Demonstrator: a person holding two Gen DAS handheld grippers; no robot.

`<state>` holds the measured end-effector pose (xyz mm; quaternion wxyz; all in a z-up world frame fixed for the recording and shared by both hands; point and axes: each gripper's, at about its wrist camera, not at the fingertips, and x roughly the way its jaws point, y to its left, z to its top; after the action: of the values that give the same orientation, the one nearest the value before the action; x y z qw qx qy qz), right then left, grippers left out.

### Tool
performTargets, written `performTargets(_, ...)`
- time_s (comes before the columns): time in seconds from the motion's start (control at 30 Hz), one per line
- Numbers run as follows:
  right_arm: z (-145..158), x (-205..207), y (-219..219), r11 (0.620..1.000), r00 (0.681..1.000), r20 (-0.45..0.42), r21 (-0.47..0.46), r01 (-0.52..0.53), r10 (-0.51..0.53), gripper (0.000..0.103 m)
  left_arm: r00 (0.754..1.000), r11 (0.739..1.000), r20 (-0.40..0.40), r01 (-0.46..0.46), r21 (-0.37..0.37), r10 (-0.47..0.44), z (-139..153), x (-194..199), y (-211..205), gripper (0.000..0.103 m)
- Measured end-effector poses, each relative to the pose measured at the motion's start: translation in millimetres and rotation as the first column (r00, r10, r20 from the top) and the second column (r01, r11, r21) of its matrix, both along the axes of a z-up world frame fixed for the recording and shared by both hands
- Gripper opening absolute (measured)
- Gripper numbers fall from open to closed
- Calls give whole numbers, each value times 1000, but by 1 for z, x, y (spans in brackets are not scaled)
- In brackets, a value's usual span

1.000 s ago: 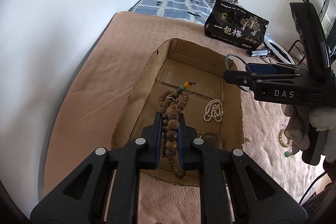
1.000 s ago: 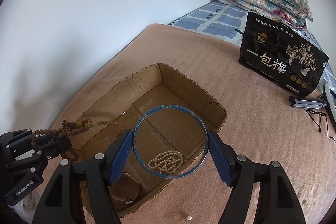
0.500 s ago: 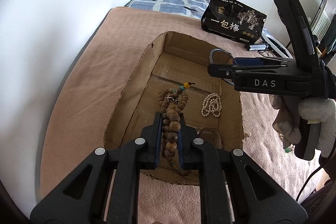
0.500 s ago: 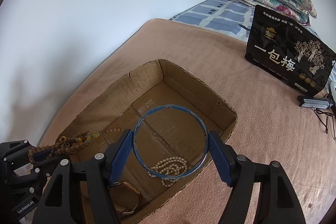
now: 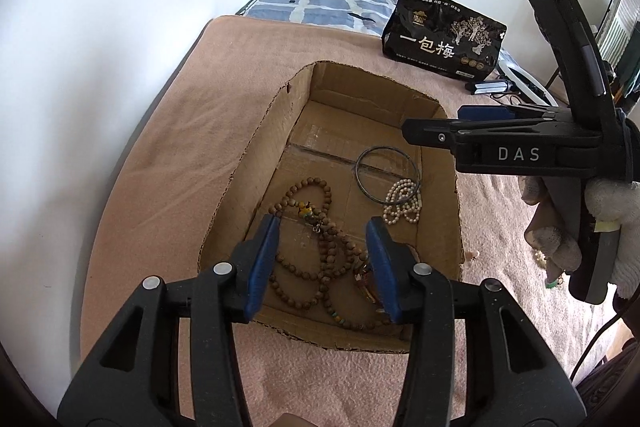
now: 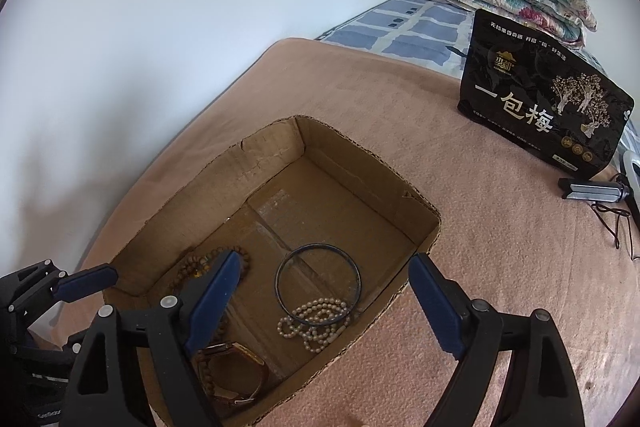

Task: Organize jewelry
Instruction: 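Open left tool to drop the bead necklace in the box while right tool releases the bangle, then move left tool to a small white pearl bead while right tool approaches the cream bead bracelet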

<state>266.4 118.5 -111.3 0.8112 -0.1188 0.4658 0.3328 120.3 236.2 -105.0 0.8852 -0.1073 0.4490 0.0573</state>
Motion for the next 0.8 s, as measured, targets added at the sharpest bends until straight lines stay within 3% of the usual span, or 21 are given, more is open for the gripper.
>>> performTargets(0.47, 23, -13, -21, 1000, 999, 41, 9, 14, -14, 88, 1000, 1000, 30, 4, 29, -5, 17, -3, -9, 46)
performTargets(0.8, 47, -25, -61, 999, 996, 74, 30, 45, -47, 90, 998, 999, 57, 28, 34, -30, 35, -4, -29, 46)
